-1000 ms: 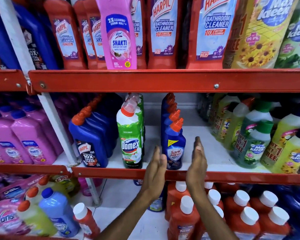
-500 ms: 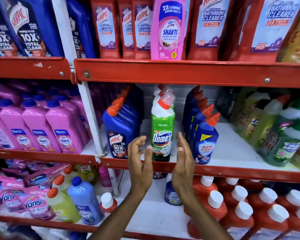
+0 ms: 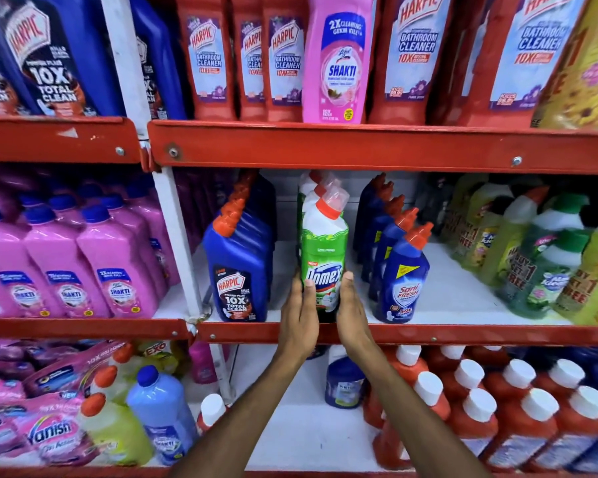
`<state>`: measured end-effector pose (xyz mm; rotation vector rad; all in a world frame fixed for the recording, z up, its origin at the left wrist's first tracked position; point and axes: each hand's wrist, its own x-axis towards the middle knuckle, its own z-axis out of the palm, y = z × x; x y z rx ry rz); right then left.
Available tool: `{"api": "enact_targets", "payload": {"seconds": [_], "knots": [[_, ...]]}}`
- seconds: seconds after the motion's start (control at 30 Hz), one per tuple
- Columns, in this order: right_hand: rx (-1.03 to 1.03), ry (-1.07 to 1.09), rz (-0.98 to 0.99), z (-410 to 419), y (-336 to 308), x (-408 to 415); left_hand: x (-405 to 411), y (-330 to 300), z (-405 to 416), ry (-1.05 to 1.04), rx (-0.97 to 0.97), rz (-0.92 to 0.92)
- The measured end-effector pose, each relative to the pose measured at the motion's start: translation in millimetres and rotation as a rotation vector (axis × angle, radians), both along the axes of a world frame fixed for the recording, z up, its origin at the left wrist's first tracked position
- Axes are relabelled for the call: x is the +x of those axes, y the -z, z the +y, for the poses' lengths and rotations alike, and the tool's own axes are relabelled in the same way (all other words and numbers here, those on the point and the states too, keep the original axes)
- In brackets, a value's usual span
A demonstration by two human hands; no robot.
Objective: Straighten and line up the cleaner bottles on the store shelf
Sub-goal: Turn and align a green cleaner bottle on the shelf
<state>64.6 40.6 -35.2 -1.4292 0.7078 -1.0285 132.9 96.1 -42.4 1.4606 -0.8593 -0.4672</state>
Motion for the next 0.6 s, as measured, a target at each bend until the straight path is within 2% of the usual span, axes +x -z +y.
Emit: {"api": "enact_targets", "payload": {"seconds": [0.6], "knots": [[0.056, 0.009, 0.060, -2.4, -4.6, -4.4, -0.9, -1.7, 3.0, 0.003, 0.032, -0.094]]}}
